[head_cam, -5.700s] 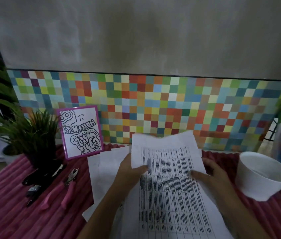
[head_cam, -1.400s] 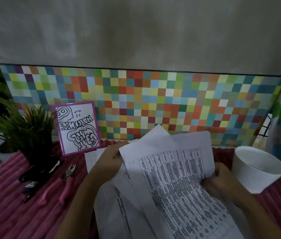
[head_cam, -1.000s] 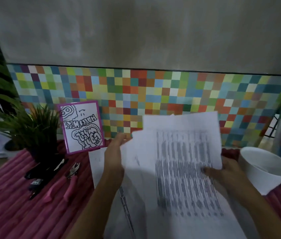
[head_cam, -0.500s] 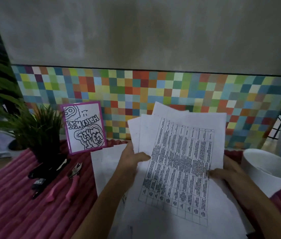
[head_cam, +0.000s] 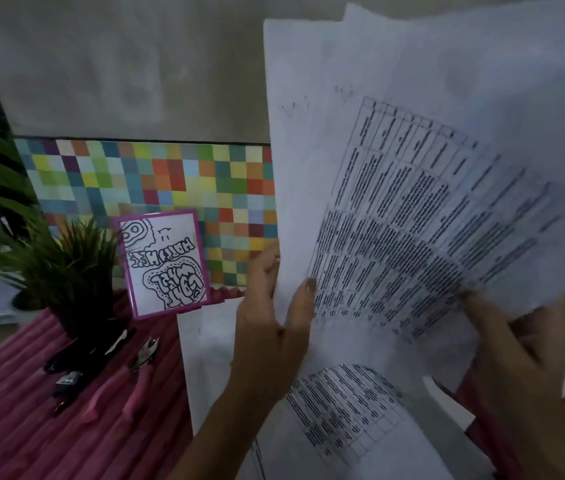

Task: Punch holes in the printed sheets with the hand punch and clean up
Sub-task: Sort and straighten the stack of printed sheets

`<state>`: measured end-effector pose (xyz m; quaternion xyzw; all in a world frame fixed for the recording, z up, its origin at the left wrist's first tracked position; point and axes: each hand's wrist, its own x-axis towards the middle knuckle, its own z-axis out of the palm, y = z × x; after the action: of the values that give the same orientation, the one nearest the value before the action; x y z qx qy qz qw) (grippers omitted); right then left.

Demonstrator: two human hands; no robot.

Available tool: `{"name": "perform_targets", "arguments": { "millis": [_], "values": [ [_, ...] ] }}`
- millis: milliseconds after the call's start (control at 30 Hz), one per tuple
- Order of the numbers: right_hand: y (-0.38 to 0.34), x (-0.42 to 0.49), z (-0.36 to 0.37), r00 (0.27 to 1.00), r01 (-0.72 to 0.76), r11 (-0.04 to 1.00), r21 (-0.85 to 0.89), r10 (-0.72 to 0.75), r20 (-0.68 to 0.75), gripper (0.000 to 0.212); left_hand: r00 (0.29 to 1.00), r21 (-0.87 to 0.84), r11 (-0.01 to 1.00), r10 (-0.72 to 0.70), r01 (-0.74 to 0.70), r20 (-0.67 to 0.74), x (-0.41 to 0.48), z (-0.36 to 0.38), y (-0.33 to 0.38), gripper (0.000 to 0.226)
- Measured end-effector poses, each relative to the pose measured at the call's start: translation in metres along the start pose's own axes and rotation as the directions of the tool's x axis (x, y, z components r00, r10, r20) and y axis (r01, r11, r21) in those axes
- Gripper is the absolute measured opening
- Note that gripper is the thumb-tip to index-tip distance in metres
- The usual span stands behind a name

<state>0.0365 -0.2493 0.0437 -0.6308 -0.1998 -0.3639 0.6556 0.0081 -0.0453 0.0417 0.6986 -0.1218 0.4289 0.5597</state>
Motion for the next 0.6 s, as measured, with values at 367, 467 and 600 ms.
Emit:
{"name": "perform_targets", "arguments": {
  "millis": [367,467,600],
  "values": [
    [0.041,-0.006,0.002,0.967,-0.253,0.963,-0.088,0.253,-0.013,0.046,0.975,0.053,0.974,-0.223,0.222,0.011,-0.011,0.01,-0.016,0.039],
    [0.048,-0.005,0.002,0.967,-0.252,0.965,-0.079,0.253,0.006,0.027,0.957,0.03,0.956,-0.29,0.291,-0.029,-0.014,0.013,-0.017,0.045],
    [0.042,0.004,-0.005,0.981,-0.178,0.983,0.037,0.18,-0.071,0.042,0.969,-0.008,0.973,-0.23,0.23,-0.089,-0.012,0.011,-0.007,0.018]
  ]
}}
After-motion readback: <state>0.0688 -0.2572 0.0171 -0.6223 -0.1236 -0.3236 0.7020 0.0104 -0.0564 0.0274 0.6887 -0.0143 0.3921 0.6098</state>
